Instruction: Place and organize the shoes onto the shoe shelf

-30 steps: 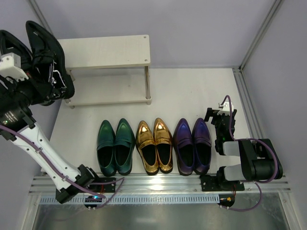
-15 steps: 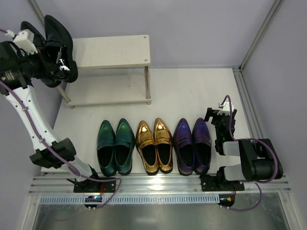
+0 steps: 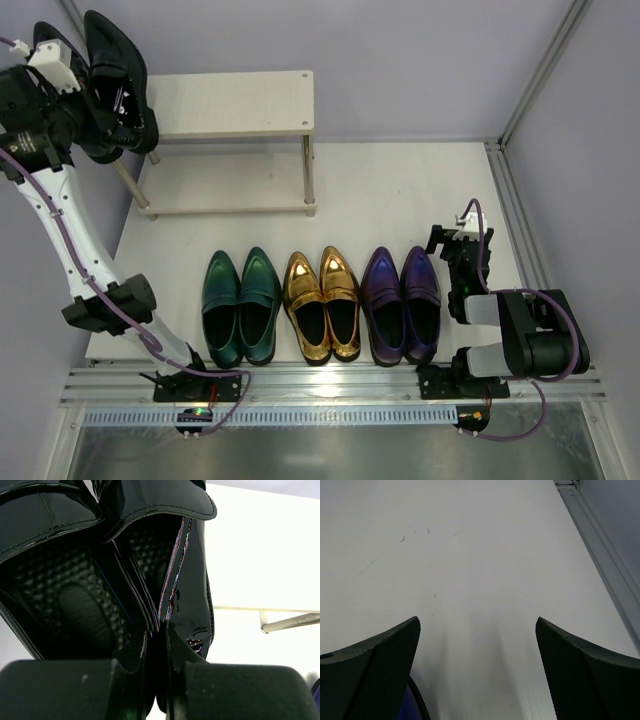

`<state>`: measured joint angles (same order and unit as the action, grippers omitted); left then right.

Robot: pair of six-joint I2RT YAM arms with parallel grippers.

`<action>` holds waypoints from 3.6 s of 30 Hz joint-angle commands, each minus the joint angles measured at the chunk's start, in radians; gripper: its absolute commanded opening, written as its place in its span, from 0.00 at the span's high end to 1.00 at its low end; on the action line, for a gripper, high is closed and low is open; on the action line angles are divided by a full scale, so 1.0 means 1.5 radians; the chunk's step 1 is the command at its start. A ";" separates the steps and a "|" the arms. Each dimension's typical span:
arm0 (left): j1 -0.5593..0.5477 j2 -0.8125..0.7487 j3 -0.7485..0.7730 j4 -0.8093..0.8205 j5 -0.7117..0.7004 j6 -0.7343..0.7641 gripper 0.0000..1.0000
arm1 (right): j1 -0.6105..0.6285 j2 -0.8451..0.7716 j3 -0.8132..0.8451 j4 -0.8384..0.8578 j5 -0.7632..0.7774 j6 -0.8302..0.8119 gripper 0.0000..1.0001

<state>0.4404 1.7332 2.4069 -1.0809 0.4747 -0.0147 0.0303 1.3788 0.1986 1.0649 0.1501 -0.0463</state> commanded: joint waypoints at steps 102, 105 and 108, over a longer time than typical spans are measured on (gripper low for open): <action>-0.272 -0.551 -0.858 0.004 -0.018 0.138 0.01 | -0.002 -0.009 0.006 0.034 -0.006 0.009 0.03; -0.287 -0.526 -0.859 -0.019 0.000 0.150 0.00 | -0.002 -0.008 0.006 0.033 -0.006 0.008 0.03; -0.328 -0.504 -0.847 -0.032 -0.013 0.149 0.01 | -0.003 -0.008 0.005 0.034 -0.006 0.008 0.03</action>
<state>-0.0154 0.9642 1.1030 -1.1065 0.4347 0.1841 0.0303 1.3788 0.1986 1.0645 0.1497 -0.0463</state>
